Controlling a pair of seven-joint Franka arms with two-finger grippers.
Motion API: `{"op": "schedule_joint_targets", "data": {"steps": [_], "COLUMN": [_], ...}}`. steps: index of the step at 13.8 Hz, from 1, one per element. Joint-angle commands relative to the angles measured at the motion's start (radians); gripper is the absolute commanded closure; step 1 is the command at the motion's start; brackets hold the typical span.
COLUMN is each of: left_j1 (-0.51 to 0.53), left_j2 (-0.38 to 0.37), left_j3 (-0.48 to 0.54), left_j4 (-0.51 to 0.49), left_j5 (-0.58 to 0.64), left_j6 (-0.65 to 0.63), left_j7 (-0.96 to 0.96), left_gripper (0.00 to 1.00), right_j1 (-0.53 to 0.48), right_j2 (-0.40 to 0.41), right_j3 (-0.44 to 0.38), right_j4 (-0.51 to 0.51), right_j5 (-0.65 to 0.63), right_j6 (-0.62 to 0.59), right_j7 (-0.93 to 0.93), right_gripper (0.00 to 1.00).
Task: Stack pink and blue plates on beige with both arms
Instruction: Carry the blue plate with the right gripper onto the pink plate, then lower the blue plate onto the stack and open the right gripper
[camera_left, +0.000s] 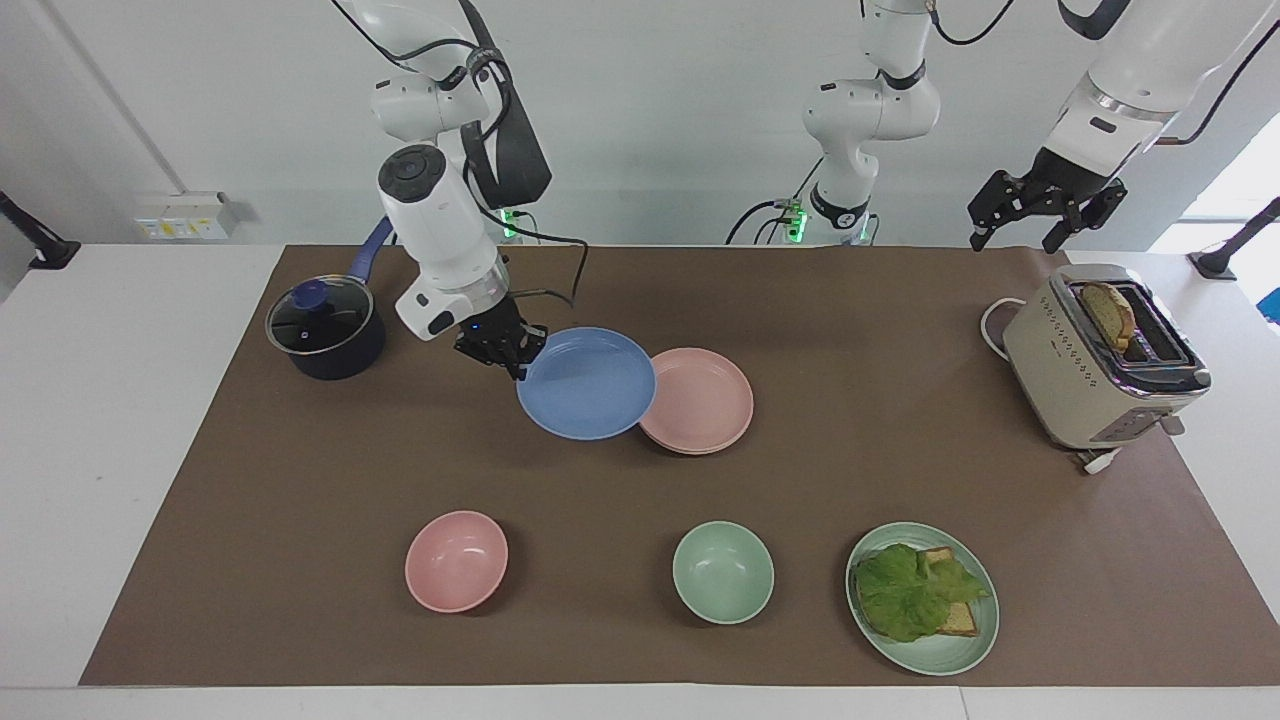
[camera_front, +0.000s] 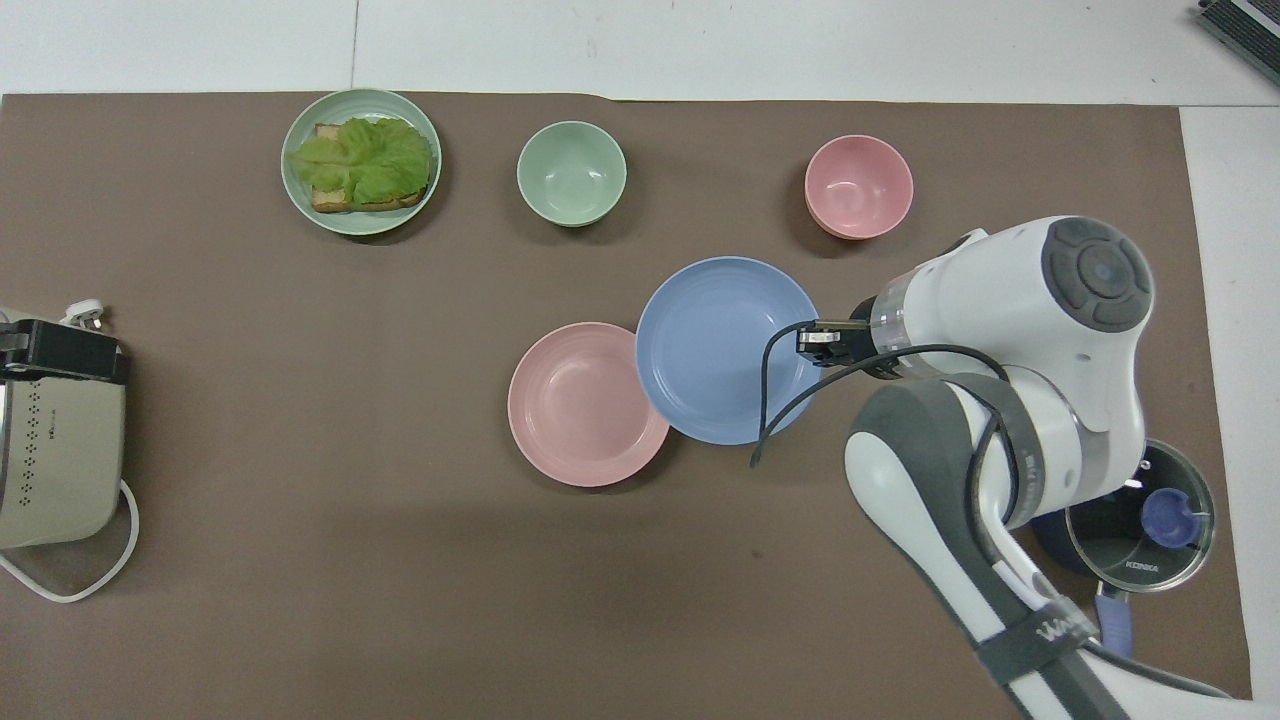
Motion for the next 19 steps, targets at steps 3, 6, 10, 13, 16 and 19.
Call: {"op": "schedule_joint_targets", "data": {"steps": [3, 6, 10, 13, 16, 19], "left_j1": [0.008, 0.008, 0.008, 0.008, 0.008, 0.008], "left_j2": [0.003, 0.003, 0.003, 0.003, 0.003, 0.003], "left_j3": [-0.005, -0.005, -0.005, -0.005, -0.005, -0.005], "left_j4": [0.012, 0.012, 0.012, 0.012, 0.012, 0.012], "left_j5": [0.018, 0.018, 0.018, 0.018, 0.018, 0.018], "left_j6": [-0.018, -0.018, -0.018, -0.018, -0.018, -0.018], "left_j7": [0.004, 0.004, 0.004, 0.004, 0.004, 0.004], "left_gripper": [0.0, 0.0, 0.0, 0.0, 0.0, 0.0], "right_j1": [0.09, 0.131, 0.212, 0.222, 0.222, 0.222], "right_j2": [0.068, 0.094, 0.142, 0.156, 0.168, 0.176], "right_j3": [-0.002, -0.002, -0.002, -0.002, -0.002, -0.002], "right_j4": [0.016, -0.001, -0.011, -0.016, -0.018, -0.019], "right_j5": [0.025, 0.025, 0.025, 0.025, 0.025, 0.025], "right_j6": [0.076, 0.074, 0.132, 0.148, 0.165, 0.178], "right_j7": [0.089, 0.116, 0.188, 0.19, 0.192, 0.192], "right_gripper": [1.0, 1.0, 1.0, 1.0, 1.0, 1.0]}}
